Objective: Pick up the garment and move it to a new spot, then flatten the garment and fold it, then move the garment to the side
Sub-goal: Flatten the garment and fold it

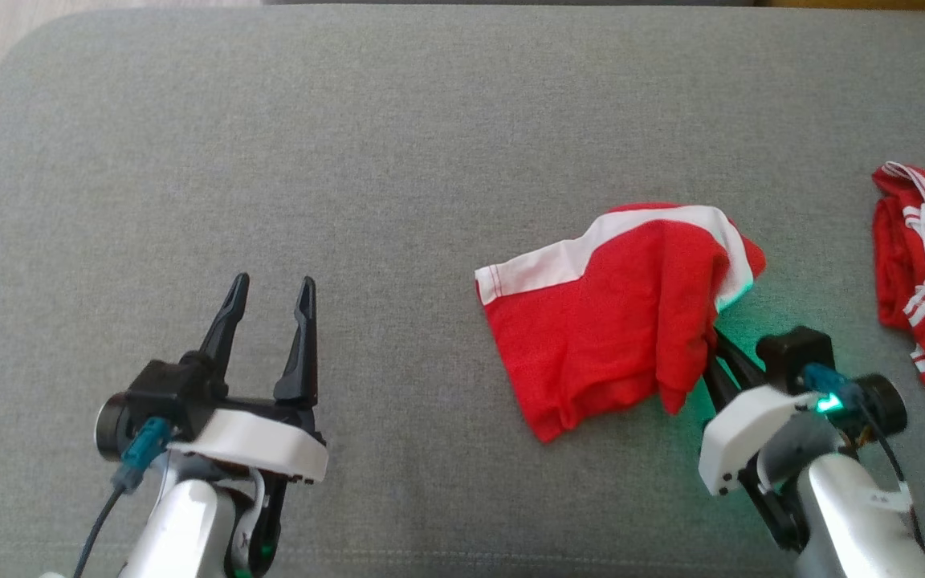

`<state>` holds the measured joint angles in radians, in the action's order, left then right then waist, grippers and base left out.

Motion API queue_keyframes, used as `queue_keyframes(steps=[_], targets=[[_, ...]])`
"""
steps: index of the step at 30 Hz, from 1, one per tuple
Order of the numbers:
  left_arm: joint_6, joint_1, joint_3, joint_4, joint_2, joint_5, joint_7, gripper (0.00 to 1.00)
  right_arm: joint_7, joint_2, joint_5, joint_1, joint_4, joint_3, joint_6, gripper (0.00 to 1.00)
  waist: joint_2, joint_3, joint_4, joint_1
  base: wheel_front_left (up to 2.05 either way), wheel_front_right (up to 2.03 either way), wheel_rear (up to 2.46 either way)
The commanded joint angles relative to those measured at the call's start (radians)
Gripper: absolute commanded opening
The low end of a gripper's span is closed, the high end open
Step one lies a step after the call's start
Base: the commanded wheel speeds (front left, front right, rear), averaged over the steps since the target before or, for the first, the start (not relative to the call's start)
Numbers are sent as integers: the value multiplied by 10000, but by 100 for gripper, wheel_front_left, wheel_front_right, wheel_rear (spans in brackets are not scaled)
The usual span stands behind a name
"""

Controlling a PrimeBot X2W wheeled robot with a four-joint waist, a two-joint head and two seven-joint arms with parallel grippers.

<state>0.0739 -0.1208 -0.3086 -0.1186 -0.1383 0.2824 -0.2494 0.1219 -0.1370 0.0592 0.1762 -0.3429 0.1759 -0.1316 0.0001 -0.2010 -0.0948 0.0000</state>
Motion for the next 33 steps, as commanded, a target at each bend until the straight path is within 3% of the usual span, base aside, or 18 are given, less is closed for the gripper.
queue_keyframes(steps=[1, 2, 12, 27, 33], targets=[[-34, -360, 395, 285, -62, -111, -123, 100, -123, 71, 102, -117, 190, 111, 9, 57, -1, 29, 16, 0, 0, 0, 0], [-39, -348, 398, 273, -60, -119, -123, 100, -178, 132, 144, -150, 175, 24, 9, 100, -1, 52, 30, 0, 0, 0, 0], [-20, -14, 430, 132, -89, -140, -124, 100, -1047, 658, 549, -926, 1787, -902, 9, 100, -1, 624, 167, 0, 0, 0, 0], [272, 796, 339, 529, -413, -218, 192, 100, -678, 857, 666, -2305, 4806, -1059, 9, 100, -1, 1455, 495, 0, 0, 0, 0], [368, 970, 269, 679, -429, -212, 343, 100, -628, 864, 874, -2546, 5106, -1137, 9, 100, -1, 1516, 534, 0, 0, 0, 0]])
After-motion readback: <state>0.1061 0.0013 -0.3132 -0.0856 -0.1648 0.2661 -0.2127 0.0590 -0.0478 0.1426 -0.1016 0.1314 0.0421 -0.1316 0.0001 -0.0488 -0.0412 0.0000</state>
